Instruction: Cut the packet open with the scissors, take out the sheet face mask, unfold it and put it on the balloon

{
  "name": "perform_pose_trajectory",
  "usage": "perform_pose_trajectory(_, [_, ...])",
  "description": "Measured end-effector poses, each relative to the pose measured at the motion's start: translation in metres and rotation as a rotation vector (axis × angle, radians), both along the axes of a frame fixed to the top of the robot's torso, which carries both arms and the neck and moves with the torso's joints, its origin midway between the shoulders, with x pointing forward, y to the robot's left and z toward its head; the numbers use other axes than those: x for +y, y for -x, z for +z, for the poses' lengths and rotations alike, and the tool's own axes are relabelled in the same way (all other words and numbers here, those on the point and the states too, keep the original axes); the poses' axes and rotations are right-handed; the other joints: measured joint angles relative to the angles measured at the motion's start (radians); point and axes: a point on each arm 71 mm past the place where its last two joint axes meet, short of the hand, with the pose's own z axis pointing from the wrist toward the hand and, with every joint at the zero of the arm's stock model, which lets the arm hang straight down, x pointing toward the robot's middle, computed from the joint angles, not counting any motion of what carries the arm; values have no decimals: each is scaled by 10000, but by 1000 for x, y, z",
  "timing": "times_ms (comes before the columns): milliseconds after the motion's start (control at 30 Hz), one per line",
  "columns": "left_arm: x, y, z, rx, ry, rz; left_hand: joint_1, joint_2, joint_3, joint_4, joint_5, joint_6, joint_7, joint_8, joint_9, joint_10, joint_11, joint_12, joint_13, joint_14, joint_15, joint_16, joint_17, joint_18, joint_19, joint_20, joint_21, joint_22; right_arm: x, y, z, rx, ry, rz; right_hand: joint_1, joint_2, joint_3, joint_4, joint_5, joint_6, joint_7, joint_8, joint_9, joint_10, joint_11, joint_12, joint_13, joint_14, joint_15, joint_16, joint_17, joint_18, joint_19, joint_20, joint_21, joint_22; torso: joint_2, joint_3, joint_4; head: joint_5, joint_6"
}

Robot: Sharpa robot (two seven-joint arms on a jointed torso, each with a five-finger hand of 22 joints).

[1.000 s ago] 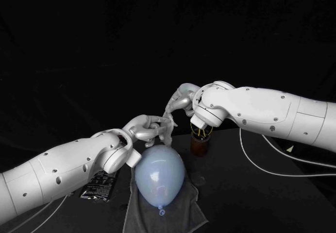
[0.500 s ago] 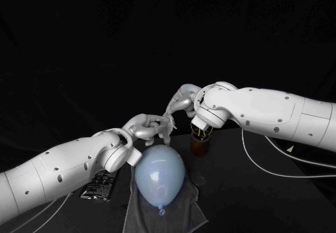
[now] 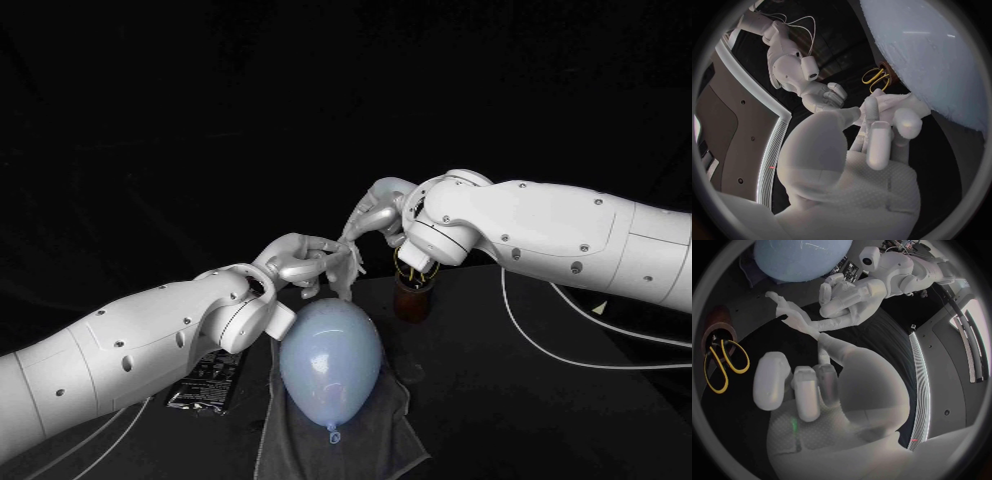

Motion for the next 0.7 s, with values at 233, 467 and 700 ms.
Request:
perform_pose_trajectory(233, [-2, 2, 1, 180, 366, -21, -8, -8, -520, 108, 0, 1336, -14, 524, 321, -105, 107, 28, -30, -82, 99, -1, -124, 0, -130, 160, -108, -229, -2, -1, -3, 510, -385, -157, -32, 32, 64, 17, -4, -11, 11, 0, 0, 0, 0, -1, -6, 0, 0, 0, 3, -1, -1, 0, 0, -5, 4, -8, 6, 27, 4])
perform_pose_trajectory(467, [-4, 3, 2, 349, 807, -69, 151, -40, -786, 62, 0, 1540, -83, 614, 371, -207, 82, -62, -130, -97, 114, -2, -203, -1, -220, 171, -155, -320, 0, 0, -5, 972, -793, -238, -70, 70, 64, 17, -6, 2, -2, 1, 0, -1, 1, -3, -1, 0, 0, -5, 3, -2, -1, 0, -1, -7, 8, -8, 8, 42, -6])
perform_pose_trajectory(700, [-5, 4, 3, 358, 1150, -84, 337, -227, -1120, -65, 0, 1700, -137, 755, 421, -208, 82, -99, -195, -97, 114, -11, -203, -2, -219, 171, -156, -331, 1, 0, -6, 1219, -1026, -271, -85, 83, 64, 17, -25, 7, -8, 0, 0, -2, 2, -8, 3, 0, 1, -9, -4, -3, -2, 0, -1, -3, 8, -3, 7, 48, -24])
